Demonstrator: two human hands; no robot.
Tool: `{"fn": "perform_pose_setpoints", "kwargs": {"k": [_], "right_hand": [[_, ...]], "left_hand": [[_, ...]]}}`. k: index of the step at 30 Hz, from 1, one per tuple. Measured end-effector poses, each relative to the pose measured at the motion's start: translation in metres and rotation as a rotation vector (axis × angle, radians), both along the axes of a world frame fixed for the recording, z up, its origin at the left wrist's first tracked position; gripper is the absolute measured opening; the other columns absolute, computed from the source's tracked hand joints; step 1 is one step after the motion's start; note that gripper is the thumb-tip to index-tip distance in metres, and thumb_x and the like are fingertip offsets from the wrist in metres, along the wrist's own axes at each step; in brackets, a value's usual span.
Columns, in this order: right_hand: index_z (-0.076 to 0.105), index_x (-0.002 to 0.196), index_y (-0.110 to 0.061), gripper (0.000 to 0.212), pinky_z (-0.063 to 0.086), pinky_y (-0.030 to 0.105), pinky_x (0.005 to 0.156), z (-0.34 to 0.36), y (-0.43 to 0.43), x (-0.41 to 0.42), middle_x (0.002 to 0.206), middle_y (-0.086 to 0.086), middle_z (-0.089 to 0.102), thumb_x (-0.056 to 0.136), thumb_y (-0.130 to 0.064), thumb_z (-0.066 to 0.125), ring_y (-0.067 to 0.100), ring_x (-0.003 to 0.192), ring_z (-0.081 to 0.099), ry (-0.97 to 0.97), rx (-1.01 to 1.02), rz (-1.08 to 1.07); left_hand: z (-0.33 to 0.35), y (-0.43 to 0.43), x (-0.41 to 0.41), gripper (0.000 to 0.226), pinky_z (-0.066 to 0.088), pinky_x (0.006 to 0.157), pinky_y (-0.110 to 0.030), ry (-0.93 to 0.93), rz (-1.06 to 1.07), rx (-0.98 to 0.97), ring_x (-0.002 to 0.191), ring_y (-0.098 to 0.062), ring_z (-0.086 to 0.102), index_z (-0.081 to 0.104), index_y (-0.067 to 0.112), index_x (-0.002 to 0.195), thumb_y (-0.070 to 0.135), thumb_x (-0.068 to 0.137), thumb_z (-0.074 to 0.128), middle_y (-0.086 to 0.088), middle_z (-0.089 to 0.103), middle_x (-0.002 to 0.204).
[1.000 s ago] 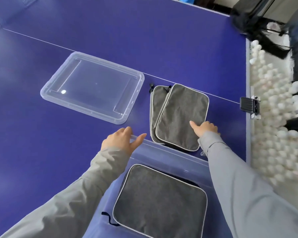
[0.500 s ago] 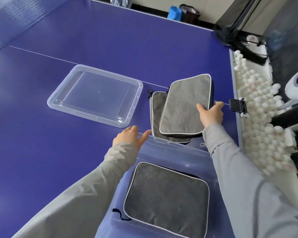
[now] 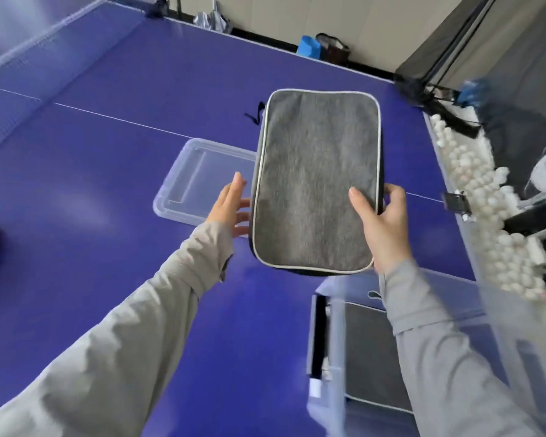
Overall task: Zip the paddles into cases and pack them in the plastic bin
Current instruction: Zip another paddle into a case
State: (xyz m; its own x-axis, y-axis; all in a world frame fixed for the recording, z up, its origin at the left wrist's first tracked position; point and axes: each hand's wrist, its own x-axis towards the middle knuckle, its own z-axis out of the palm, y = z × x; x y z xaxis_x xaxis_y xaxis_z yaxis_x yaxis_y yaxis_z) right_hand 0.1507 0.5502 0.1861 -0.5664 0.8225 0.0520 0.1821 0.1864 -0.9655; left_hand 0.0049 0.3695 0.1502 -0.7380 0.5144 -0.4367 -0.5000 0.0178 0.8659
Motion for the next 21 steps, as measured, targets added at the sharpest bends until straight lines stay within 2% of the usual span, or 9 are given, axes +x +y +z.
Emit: {"fn": "perform_pose_setpoints", "kwargs": {"k": [2, 4, 7, 9, 11, 12, 14, 17, 21], "right_hand": [[0.047, 0.107, -0.022, 0.040, 0.049, 0.017, 0.074, -0.008, -0.058, -0.027, 0.101, -0.004, 0.066, 0.079, -0.035, 0.073, 0.000, 0.084, 0.064, 0.031, -0.043, 0.028], [0.046, 0.107, -0.024, 0.038, 0.050, 0.016, 0.075, -0.020, -0.116, -0.049, 0.104, -0.001, 0.065, 0.081, -0.030, 0.073, 0.002, 0.088, 0.065, 0.048, -0.089, 0.050], [0.044, 0.100, -0.034, 0.034, 0.049, 0.012, 0.068, -0.041, -0.192, -0.068, 0.100, -0.004, 0.064, 0.081, -0.031, 0.072, -0.003, 0.080, 0.064, 0.024, -0.110, 0.042], [0.044, 0.100, -0.037, 0.034, 0.050, 0.021, 0.074, -0.054, -0.233, -0.072, 0.101, -0.007, 0.063, 0.081, -0.029, 0.071, -0.001, 0.084, 0.063, -0.024, -0.130, 0.035], [0.045, 0.111, -0.032, 0.038, 0.051, 0.036, 0.082, -0.062, -0.265, -0.071, 0.106, -0.004, 0.061, 0.083, -0.026, 0.070, 0.008, 0.093, 0.063, -0.102, -0.115, 0.060], [0.045, 0.119, -0.026, 0.042, 0.051, 0.041, 0.085, -0.062, -0.276, -0.072, 0.110, -0.002, 0.059, 0.084, -0.024, 0.069, 0.014, 0.096, 0.060, -0.153, -0.057, 0.064], [0.047, 0.128, -0.020, 0.047, 0.049, 0.034, 0.087, -0.053, -0.285, -0.078, 0.111, 0.000, 0.053, 0.085, -0.022, 0.067, 0.016, 0.094, 0.055, -0.192, 0.137, 0.063], [0.058, 0.123, -0.019, 0.036, 0.043, 0.018, 0.083, -0.017, -0.290, -0.103, 0.101, -0.001, 0.049, 0.088, -0.021, 0.064, 0.013, 0.088, 0.051, -0.124, 0.401, 0.153], [0.068, 0.112, -0.016, 0.024, 0.041, 0.022, 0.079, 0.023, -0.301, -0.139, 0.087, 0.006, 0.050, 0.089, -0.021, 0.064, 0.016, 0.079, 0.048, -0.164, 0.466, 0.322]], "left_hand": [[0.003, -0.045, -0.028, 0.039, 0.051, 0.053, -0.019, 0.031, 0.009, 0.064, 0.062, -0.006, 0.065, 0.055, 0.030, 0.114, 0.059, 0.089, 0.044, 0.006, 0.065, 0.092], [0.004, -0.092, -0.047, 0.032, 0.053, 0.058, -0.020, 0.103, 0.047, 0.111, 0.070, -0.006, 0.068, 0.059, 0.029, 0.104, 0.050, 0.081, 0.061, 0.011, 0.071, 0.085], [0.000, -0.162, -0.066, 0.035, 0.054, 0.061, -0.026, 0.166, 0.038, 0.072, 0.072, -0.012, 0.070, 0.058, 0.020, 0.109, 0.031, 0.080, 0.071, 0.007, 0.073, 0.080], [-0.004, -0.202, -0.072, 0.038, 0.055, 0.059, -0.027, 0.171, 0.029, 0.039, 0.071, -0.016, 0.070, 0.054, 0.016, 0.117, 0.021, 0.083, 0.070, 0.003, 0.073, 0.081], [-0.009, -0.236, -0.075, 0.039, 0.056, 0.059, -0.029, 0.188, 0.026, 0.006, 0.070, -0.019, 0.070, 0.052, 0.019, 0.119, 0.017, 0.083, 0.069, -0.001, 0.073, 0.081], [-0.011, -0.250, -0.076, 0.039, 0.057, 0.060, -0.030, 0.204, 0.020, -0.008, 0.069, -0.019, 0.069, 0.053, 0.022, 0.117, 0.015, 0.083, 0.069, -0.001, 0.073, 0.081], [-0.017, -0.274, -0.077, 0.038, 0.055, 0.061, -0.028, 0.270, -0.011, -0.061, 0.067, -0.015, 0.068, 0.053, 0.033, 0.110, 0.013, 0.083, 0.070, 0.002, 0.072, 0.078], [-0.025, -0.300, -0.078, 0.043, 0.053, 0.070, -0.028, 0.388, -0.081, -0.204, 0.074, -0.015, 0.067, 0.051, 0.048, 0.101, 0.018, 0.080, 0.073, 0.002, 0.069, 0.082], [-0.028, -0.324, -0.075, 0.048, 0.051, 0.079, -0.032, 0.582, -0.175, -0.413, 0.082, -0.017, 0.064, 0.045, 0.057, 0.099, 0.028, 0.076, 0.076, 0.011, 0.066, 0.085]]}}
